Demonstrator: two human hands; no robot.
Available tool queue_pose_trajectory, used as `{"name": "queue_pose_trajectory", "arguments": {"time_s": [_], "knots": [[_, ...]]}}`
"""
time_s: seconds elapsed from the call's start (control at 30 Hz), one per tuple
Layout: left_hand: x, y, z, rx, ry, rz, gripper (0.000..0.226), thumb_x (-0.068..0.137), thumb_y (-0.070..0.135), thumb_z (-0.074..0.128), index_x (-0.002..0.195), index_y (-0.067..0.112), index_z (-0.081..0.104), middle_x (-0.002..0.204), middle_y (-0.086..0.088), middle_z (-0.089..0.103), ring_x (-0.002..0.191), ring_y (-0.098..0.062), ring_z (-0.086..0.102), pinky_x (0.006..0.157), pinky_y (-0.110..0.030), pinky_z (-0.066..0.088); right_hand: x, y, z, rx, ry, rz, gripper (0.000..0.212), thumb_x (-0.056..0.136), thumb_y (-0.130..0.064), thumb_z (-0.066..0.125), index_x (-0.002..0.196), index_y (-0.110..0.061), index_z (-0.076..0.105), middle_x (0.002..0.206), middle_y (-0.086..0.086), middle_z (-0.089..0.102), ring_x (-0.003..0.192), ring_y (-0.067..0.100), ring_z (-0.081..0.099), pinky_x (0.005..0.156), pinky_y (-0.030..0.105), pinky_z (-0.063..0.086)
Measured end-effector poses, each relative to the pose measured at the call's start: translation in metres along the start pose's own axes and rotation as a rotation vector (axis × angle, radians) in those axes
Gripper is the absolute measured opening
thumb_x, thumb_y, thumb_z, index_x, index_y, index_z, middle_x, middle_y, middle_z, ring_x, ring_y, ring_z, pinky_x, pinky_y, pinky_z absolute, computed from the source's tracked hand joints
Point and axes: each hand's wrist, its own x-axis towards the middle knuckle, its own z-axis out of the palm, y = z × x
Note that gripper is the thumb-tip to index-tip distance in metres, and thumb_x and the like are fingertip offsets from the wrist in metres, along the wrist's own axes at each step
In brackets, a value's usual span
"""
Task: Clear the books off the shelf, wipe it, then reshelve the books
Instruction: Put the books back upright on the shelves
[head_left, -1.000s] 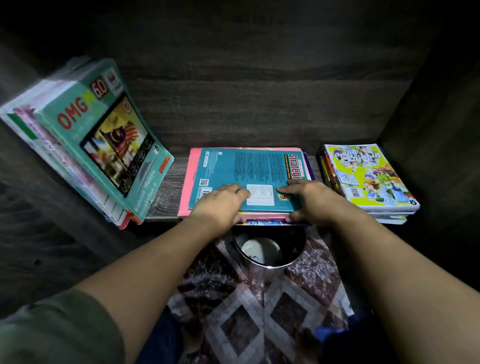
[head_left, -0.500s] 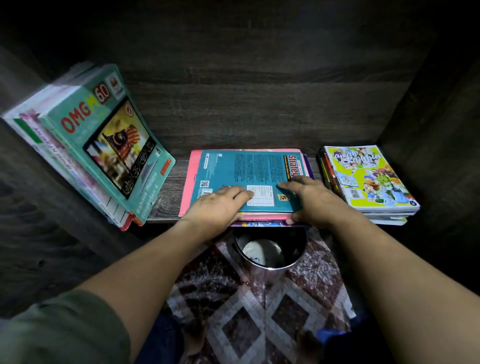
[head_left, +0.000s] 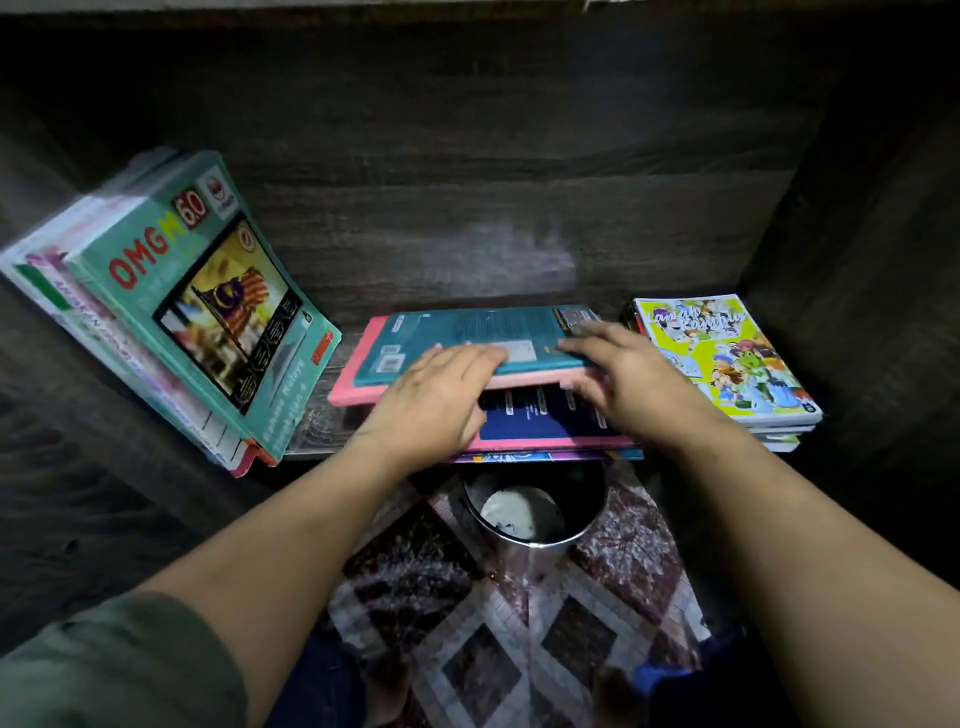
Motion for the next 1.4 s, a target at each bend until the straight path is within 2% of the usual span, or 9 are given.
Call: {"name": "queue_pose_trajectory", "arguments": {"time_s": [0.17, 0.37, 0.47, 0.57, 0.67, 0.77, 0.87, 1.07, 1.4], "knots": [[0.015, 0.0, -0.002, 0.066, 0.291, -0.075, 0.039, 0.077, 0.0, 0.071, 0.115, 0.006, 0.062, 0.106, -0.013, 0.068, 0.091, -0.032, 0.066, 0.087, -0.044, 0.05, 0.004, -0.014, -0.008, -0.017, 0.219, -0.037, 0.046, 0.085, -0.03, 0.071, 0.128, -0.015, 0.061, 0.131, 0.014, 0.054, 0.124, 0.033, 0.047, 0.105, 0.035, 0.035], [0.013, 0.008, -0.01, 0.08, 0.279, -0.223, 0.028, 0.079, 0.013, 0.058, 0.107, 0.009, 0.057, 0.099, -0.011, 0.061, 0.088, -0.034, 0.061, 0.079, -0.043, 0.047, 0.011, -0.027, -0.013, 0.006, 0.362, 0.125, 0.04, 0.083, -0.007, 0.051, 0.119, -0.018, 0.065, 0.111, 0.016, 0.061, 0.096, 0.038, 0.06, 0.077, 0.04, 0.049], [0.014, 0.014, -0.025, 0.042, 0.31, -0.264, 0.034, 0.072, 0.009, 0.065, 0.104, 0.009, 0.054, 0.099, -0.012, 0.056, 0.086, -0.036, 0.058, 0.072, -0.046, 0.051, 0.013, -0.046, -0.014, 0.12, 0.469, -0.064, 0.041, 0.082, -0.011, 0.047, 0.12, -0.015, 0.063, 0.12, 0.009, 0.06, 0.103, 0.03, 0.061, 0.084, 0.04, 0.052], [0.01, 0.018, -0.041, 0.02, 0.344, -0.289, 0.048, 0.071, 0.009, 0.071, 0.115, 0.009, 0.051, 0.108, -0.012, 0.054, 0.085, -0.038, 0.06, 0.063, -0.05, 0.052, 0.017, -0.077, -0.012, 0.293, 0.49, -0.219, 0.057, 0.08, 0.002, 0.059, 0.135, -0.01, 0.051, 0.134, 0.009, 0.052, 0.122, 0.015, 0.049, 0.104, 0.021, 0.039], [0.003, 0.007, -0.053, -0.01, 0.518, -0.323, 0.067, 0.074, 0.002, 0.064, 0.134, 0.012, 0.037, 0.123, -0.016, 0.051, 0.086, -0.042, 0.062, 0.06, -0.049, 0.051, 0.019, -0.089, 0.0, 0.366, 0.373, -0.118, 0.074, 0.084, -0.002, 0.062, 0.149, -0.012, 0.029, 0.149, 0.012, 0.034, 0.139, 0.019, 0.032, 0.113, 0.028, 0.031], [-0.004, -0.012, -0.07, 0.026, 0.737, -0.326, 0.081, 0.077, -0.007, 0.056, 0.142, 0.024, 0.019, 0.136, -0.018, 0.045, 0.103, -0.04, 0.057, 0.067, -0.049, 0.054, 0.014, -0.075, 0.021, 0.15, -0.041, 0.024, 0.067, 0.09, -0.019, 0.061, 0.148, -0.021, 0.029, 0.147, 0.008, 0.036, 0.133, 0.026, 0.041, 0.108, 0.039, 0.037], [-0.016, -0.028, -0.085, 0.115, 0.803, -0.382, 0.074, 0.078, -0.006, 0.058, 0.14, 0.021, 0.026, 0.135, -0.02, 0.046, 0.112, -0.038, 0.053, 0.081, -0.049, 0.052, 0.005, -0.068, 0.037, 0.017, -0.376, 0.05, 0.068, 0.088, -0.025, 0.064, 0.146, -0.03, 0.029, 0.144, 0.005, 0.039, 0.128, 0.026, 0.047, 0.106, 0.037, 0.04], [-0.031, -0.054, -0.123, 0.093, 0.789, -0.669, 0.046, 0.08, 0.01, 0.067, 0.123, 0.01, 0.049, 0.118, -0.013, 0.056, 0.104, -0.034, 0.056, 0.084, -0.045, 0.044, 0.009, -0.076, 0.045, -0.02, -0.435, 0.047, 0.06, 0.088, -0.031, 0.062, 0.142, -0.031, 0.036, 0.137, 0.003, 0.047, 0.123, 0.025, 0.049, 0.103, 0.036, 0.042], [-0.053, -0.081, -0.129, 0.381, 0.826, -0.917, 0.059, 0.075, 0.017, 0.069, 0.129, 0.014, 0.046, 0.129, -0.009, 0.047, 0.116, -0.032, 0.044, 0.096, -0.041, 0.033, 0.009, -0.073, 0.049, -0.08, -0.455, 0.062, 0.052, 0.089, -0.034, 0.062, 0.138, -0.032, 0.045, 0.135, -0.001, 0.049, 0.122, 0.02, 0.049, 0.104, 0.034, 0.042]]}}
